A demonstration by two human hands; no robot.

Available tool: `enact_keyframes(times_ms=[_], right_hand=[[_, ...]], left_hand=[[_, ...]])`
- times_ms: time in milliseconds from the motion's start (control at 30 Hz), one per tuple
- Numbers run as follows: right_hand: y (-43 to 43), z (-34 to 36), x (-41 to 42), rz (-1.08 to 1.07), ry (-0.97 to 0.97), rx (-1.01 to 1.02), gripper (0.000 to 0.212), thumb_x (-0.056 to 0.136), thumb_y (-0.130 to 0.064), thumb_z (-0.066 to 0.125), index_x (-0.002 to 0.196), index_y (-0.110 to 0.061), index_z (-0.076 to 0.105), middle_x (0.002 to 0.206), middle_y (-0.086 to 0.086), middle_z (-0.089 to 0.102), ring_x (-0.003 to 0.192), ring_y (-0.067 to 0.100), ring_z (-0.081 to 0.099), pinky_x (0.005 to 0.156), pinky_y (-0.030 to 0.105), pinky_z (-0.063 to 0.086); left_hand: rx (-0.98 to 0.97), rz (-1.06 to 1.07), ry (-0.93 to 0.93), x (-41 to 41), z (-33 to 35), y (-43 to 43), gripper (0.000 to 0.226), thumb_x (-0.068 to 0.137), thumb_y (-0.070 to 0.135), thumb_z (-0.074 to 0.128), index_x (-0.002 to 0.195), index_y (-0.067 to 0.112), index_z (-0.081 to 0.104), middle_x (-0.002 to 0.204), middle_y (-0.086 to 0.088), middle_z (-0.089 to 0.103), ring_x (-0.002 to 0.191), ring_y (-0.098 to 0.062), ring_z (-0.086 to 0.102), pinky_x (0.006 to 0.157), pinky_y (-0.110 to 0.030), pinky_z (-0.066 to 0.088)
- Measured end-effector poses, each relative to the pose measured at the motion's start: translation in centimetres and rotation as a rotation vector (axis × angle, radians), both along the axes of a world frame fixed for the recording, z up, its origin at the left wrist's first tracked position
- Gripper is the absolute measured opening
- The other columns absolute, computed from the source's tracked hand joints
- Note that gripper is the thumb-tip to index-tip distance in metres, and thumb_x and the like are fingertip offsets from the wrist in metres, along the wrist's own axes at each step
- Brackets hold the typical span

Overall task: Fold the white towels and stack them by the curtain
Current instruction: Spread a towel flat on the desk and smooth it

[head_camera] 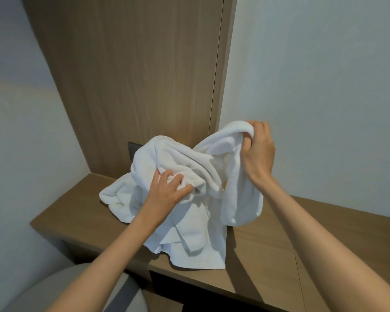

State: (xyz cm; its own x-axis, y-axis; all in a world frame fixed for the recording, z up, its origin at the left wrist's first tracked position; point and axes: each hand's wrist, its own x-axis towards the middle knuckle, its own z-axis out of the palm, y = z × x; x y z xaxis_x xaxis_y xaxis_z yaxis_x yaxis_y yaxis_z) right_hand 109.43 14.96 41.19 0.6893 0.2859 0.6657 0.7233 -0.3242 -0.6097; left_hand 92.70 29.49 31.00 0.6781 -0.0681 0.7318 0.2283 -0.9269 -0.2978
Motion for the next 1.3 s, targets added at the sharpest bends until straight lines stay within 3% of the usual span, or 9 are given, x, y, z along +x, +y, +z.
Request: enact_keyframes(times_ms=[133, 300, 433, 567, 700, 867, 1033, 1133, 1300], right_hand=[[-1.6, 0.3, -0.9, -0.051, -0.019, 0.16, 0.022, 0.093, -0.006, 0.04, 0.106, -0.006, 0.057, 0.105, 0.01, 0.054, 0.075, 0.006, 0.04, 0.066, 0.019, 0.027], [-3.1, -0.6, -1.6, -0.114, 0.057, 0.229, 0.02, 0.092, -0.007, 0.037, 0.105, -0.006, 0.053, 0.105, 0.008, 0.051, 0.083, 0.009, 0.043, 0.068, 0.017, 0.025], [-3.8, -4.2, -1.4, -0.139, 0.276, -0.112, 0.019, 0.097, -0.012, 0.035, 0.109, -0.008, 0.049, 0.115, 0.013, 0.05, 0.099, 0.031, 0.051, 0.072, 0.029, 0.028], [-5.2, -9.0, -0.6, -0.175, 0.45, -0.49, 0.036, 0.091, 0.002, 0.04, 0.126, -0.006, 0.04, 0.129, 0.02, 0.042, 0.11, 0.041, 0.049, 0.086, 0.042, 0.04], [-5.6, -12.4, -0.2, 0.025, 0.467, -0.695, 0.062, 0.09, 0.005, 0.04, 0.145, -0.02, 0.025, 0.144, 0.018, 0.033, 0.125, 0.041, 0.041, 0.102, 0.049, 0.038], [-1.9, -14.2, -0.6, 0.329, 0.392, -0.916, 0.082, 0.087, -0.027, 0.064, 0.152, -0.023, 0.015, 0.157, 0.003, 0.021, 0.142, 0.029, 0.022, 0.112, 0.049, 0.027], [1.7, -16.7, -1.0, 0.301, 0.454, -1.07, 0.1, 0.08, -0.044, 0.068, 0.152, -0.026, 0.002, 0.156, 0.003, 0.021, 0.144, 0.031, 0.014, 0.113, 0.058, 0.008], [1.9, -18.2, -0.8, 0.205, 0.332, -1.163, 0.076, 0.088, -0.04, 0.056, 0.148, -0.019, 0.014, 0.139, 0.011, 0.042, 0.131, 0.032, 0.038, 0.112, 0.056, 0.016], [-0.4, -16.7, -0.4, 0.273, 0.175, -1.021, 0.032, 0.101, -0.027, 0.034, 0.13, -0.012, 0.035, 0.123, 0.013, 0.048, 0.099, 0.033, 0.055, 0.082, 0.043, 0.047]], left_hand=[[-0.156, 0.121, -0.029, -1.8, 1.4, -0.1, 0.047, 0.057, -0.006, 0.083, 0.096, 0.012, 0.064, 0.085, -0.02, 0.062, 0.074, -0.038, 0.061, 0.063, -0.04, 0.051], [-0.339, 0.355, 0.098, -2.1, 3.7, 0.9, 0.048, 0.071, -0.006, 0.071, 0.115, 0.013, 0.061, 0.117, -0.021, 0.052, 0.107, -0.04, 0.049, 0.088, -0.047, 0.043], [-0.432, 0.671, 0.484, -0.9, 3.2, 1.3, 0.054, 0.092, 0.018, 0.058, 0.14, 0.025, 0.035, 0.157, -0.013, 0.006, 0.144, -0.034, 0.007, 0.114, -0.058, 0.008], [-0.665, 0.707, 0.756, -0.2, 0.1, 0.5, 0.079, 0.096, 0.028, 0.05, 0.151, 0.008, -0.004, 0.155, -0.014, -0.026, 0.144, -0.04, -0.013, 0.112, -0.063, 0.007], [-0.745, 0.511, 0.571, -1.0, -2.9, -0.2, 0.099, 0.091, 0.051, 0.052, 0.148, -0.004, -0.007, 0.15, -0.02, -0.034, 0.144, -0.043, -0.004, 0.115, -0.056, 0.012], [-0.96, 0.255, 0.209, -0.5, -4.6, -1.5, 0.108, 0.081, 0.041, 0.071, 0.148, -0.004, 0.0, 0.156, -0.013, -0.023, 0.146, -0.032, -0.002, 0.115, -0.045, 0.024], [-0.746, 0.255, 0.341, 1.0, -6.0, -0.9, 0.084, 0.083, 0.06, 0.057, 0.15, 0.036, 0.01, 0.157, -0.005, -0.022, 0.144, -0.041, -0.01, 0.111, -0.062, 0.023], [-0.601, 0.347, 0.471, 1.9, -6.7, -0.4, 0.074, 0.092, 0.058, 0.042, 0.14, 0.054, -0.014, 0.156, -0.001, -0.026, 0.14, -0.047, -0.018, 0.107, -0.068, 0.023], [-0.637, 0.446, 0.481, 2.9, -6.8, 0.9, 0.05, 0.102, 0.043, 0.023, 0.144, 0.054, -0.003, 0.16, -0.001, -0.014, 0.143, -0.044, -0.011, 0.107, -0.069, 0.018]])
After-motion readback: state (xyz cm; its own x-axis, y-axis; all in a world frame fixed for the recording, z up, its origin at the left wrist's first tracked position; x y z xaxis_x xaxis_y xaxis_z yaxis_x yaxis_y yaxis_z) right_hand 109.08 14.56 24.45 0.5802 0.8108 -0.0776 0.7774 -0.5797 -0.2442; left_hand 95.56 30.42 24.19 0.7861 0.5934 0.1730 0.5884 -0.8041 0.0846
